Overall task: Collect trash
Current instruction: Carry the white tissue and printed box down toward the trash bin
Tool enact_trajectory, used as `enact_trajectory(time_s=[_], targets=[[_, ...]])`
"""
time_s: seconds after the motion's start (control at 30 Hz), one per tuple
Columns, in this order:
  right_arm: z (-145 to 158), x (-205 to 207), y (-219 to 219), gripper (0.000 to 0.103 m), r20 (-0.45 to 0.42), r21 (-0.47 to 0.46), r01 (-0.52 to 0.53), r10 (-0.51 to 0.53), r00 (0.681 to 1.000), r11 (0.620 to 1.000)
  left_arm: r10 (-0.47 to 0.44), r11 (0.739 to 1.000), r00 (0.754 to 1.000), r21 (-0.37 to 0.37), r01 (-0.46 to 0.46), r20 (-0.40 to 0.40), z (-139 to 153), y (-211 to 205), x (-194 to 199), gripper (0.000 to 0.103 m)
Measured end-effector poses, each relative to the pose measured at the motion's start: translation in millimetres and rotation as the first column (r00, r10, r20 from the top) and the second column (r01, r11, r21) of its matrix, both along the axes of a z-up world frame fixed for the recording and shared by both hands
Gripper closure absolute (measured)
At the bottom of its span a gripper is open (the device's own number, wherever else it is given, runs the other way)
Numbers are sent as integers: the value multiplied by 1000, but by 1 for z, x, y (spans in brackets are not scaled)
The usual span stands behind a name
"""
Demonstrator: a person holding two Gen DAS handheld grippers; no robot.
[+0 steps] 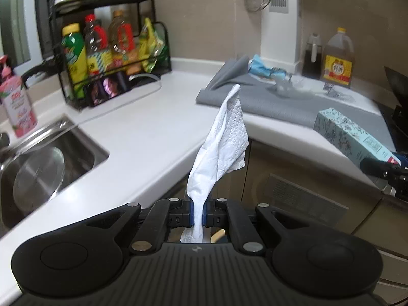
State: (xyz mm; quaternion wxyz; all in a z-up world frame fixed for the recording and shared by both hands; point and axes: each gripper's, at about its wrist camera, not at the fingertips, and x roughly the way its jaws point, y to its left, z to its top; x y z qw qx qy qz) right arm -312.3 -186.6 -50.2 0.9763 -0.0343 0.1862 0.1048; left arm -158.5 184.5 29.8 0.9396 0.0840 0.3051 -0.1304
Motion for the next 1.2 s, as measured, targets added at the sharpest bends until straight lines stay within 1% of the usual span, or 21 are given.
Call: enact_trajectory(time_s=[0.1, 0.23, 0.37, 0.47, 0.73, 1.2], targets=[[-12, -3, 11, 62, -51, -9, -26, 26, 998, 1000, 17, 1000, 999, -20, -18, -46, -13, 6, -5, 97], [-26, -7, 22, 62, -106, -19, -51, 49, 993, 998, 41, 999, 997, 10, -40, -58, -29, 5, -10, 97], [-33, -7, 26, 62, -139, -30, -56, 51, 989, 998, 37, 999, 996, 16, -35, -84, -38, 6, -13, 97], [-35, -6, 28, 62, -150, -35, -60, 54, 987, 998, 34, 999, 995, 27, -31, -93, -43, 4, -14, 97], [-39, -3, 28, 61, -175, -31, -57, 51, 983, 998, 23, 999, 994, 30, -20, -104, -46, 2, -14, 97], [-41, -1, 30, 62, -192, -24, -51, 45, 980, 998, 18, 999, 993, 35, -14, -116, -50, -2, -13, 97]])
